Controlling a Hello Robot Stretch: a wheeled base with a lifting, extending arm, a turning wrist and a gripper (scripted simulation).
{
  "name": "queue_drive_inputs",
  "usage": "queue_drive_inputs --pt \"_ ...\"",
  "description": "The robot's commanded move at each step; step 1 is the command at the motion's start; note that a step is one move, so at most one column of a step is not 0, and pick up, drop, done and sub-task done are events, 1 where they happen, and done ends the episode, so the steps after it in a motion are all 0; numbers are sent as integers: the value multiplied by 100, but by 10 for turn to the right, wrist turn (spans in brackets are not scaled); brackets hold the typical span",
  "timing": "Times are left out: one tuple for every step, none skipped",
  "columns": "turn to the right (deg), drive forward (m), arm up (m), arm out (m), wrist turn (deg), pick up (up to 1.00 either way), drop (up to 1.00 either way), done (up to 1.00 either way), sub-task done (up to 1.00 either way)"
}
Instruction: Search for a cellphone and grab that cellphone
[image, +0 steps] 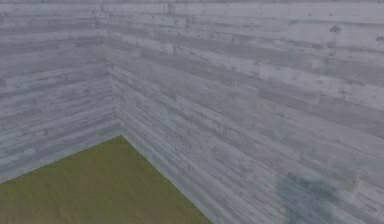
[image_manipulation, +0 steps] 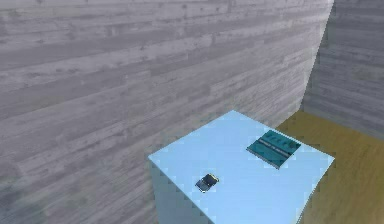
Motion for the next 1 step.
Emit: queue_drive_inputs --pt "0 0 26 0 0 0 0 0 0"
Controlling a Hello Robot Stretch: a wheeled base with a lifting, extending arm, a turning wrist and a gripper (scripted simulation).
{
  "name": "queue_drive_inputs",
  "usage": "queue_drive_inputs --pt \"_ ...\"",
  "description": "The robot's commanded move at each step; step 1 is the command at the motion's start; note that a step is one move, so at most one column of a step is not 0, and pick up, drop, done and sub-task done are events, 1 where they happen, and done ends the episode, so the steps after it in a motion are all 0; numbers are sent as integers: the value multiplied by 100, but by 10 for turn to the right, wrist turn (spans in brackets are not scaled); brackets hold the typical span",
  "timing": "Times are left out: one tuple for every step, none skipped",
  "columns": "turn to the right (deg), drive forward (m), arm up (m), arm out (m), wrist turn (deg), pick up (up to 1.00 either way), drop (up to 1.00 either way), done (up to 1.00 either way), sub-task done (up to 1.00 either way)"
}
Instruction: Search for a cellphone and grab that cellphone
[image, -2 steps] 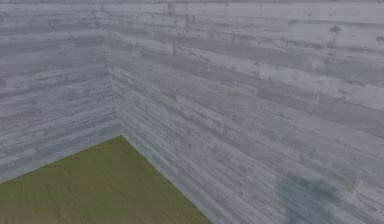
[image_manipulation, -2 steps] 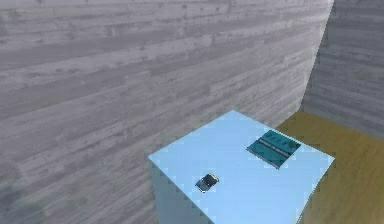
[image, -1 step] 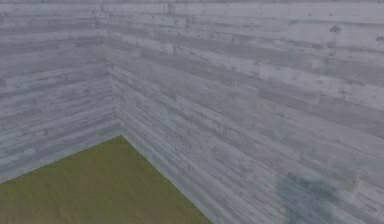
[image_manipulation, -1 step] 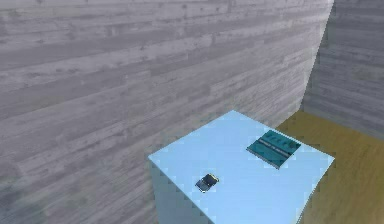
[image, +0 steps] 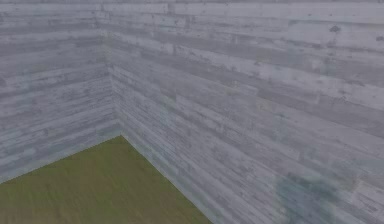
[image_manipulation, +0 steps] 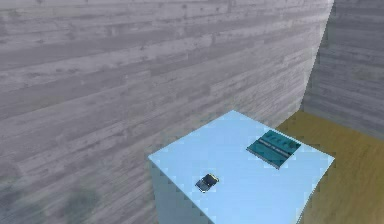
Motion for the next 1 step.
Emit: queue_drive_inputs --pt "0 0 0 32 0 0 0 0 0"
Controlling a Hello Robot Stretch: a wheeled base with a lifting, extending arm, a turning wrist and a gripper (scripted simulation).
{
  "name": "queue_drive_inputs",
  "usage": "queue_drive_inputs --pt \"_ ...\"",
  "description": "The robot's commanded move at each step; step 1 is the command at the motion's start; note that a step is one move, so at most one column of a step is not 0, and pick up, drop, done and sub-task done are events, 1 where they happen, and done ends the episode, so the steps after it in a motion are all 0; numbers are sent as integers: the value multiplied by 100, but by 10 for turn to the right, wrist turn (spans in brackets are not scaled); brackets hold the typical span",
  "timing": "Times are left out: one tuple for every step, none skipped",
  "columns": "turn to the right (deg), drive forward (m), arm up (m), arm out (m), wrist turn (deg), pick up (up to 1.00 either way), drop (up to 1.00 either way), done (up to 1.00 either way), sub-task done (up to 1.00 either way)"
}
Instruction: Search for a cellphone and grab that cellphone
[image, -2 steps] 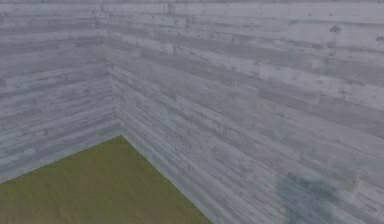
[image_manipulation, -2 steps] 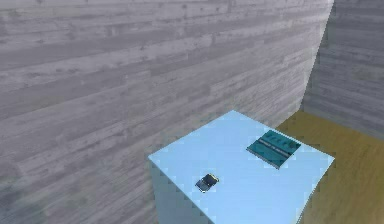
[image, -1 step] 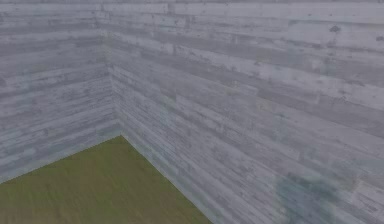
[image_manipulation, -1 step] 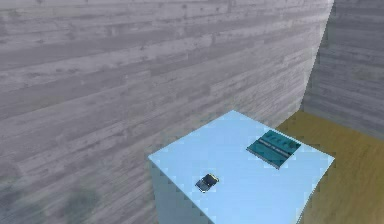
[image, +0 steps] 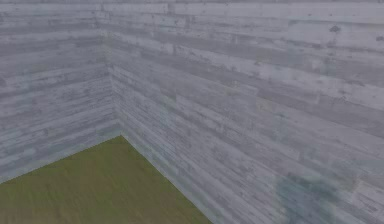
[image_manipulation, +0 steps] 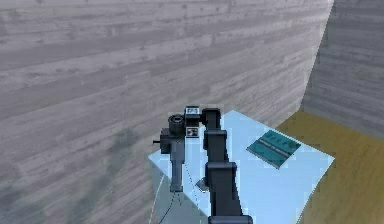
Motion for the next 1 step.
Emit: queue_drive_inputs --pt "0 0 0 0 450 0 0 0 0"
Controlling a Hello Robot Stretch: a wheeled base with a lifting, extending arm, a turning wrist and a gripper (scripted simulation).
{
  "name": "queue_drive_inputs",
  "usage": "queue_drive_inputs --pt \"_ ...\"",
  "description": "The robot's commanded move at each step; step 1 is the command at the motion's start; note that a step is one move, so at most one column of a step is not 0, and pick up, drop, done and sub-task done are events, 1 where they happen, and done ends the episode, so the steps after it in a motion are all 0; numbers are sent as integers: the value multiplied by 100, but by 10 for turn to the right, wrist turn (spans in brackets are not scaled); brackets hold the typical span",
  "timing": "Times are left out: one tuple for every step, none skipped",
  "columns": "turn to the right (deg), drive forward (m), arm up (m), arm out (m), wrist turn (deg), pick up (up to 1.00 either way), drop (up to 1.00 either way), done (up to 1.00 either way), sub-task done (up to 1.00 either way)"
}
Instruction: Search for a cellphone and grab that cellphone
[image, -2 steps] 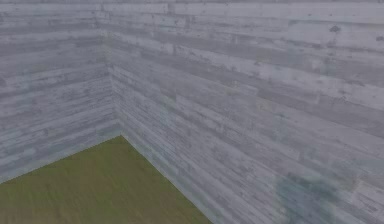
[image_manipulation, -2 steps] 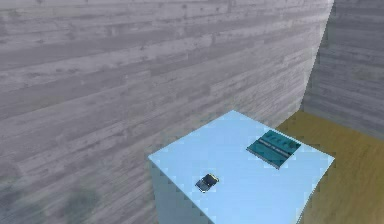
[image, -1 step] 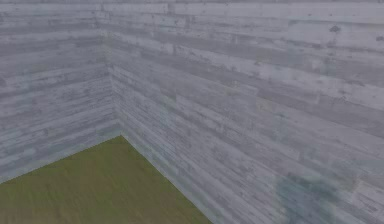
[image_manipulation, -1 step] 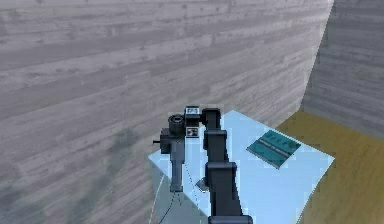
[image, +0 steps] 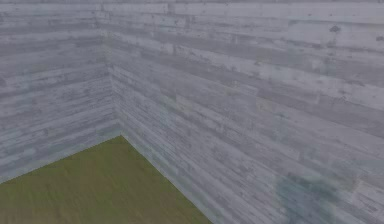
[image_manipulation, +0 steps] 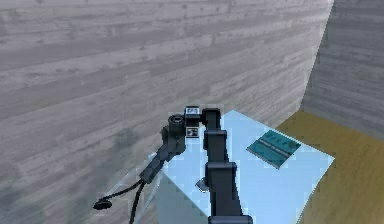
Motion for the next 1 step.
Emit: queue_drive_inputs --pt "0 0 0 0 450 0 0 0 0"
